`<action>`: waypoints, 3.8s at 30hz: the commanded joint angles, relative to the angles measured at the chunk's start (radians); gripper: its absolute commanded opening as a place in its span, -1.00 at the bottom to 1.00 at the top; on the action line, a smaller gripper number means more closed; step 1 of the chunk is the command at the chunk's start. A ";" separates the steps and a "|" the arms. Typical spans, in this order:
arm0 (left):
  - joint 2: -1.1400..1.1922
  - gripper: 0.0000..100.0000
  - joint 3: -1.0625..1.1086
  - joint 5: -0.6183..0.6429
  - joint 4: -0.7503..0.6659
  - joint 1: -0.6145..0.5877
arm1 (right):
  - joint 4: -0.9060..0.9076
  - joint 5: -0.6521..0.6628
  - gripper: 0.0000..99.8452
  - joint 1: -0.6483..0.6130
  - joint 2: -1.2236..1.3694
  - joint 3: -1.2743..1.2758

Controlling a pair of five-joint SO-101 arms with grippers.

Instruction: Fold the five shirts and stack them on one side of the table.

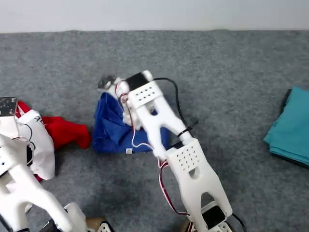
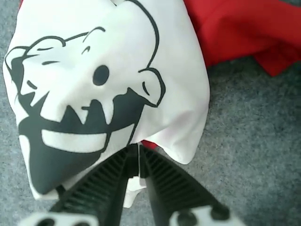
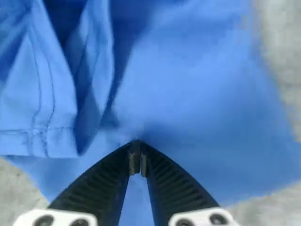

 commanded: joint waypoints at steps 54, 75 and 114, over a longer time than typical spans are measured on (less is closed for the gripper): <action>-0.032 -0.97 0.021 0.002 -0.012 -0.005 | -0.245 0.008 -0.98 -0.082 -0.045 -0.448; -0.026 -0.97 0.031 -0.003 -0.020 -0.005 | 0.035 -0.838 -0.43 0.031 -0.383 0.178; -0.032 -0.97 -0.021 -0.097 0.000 -0.006 | 0.042 -0.457 -0.98 0.367 -0.105 0.253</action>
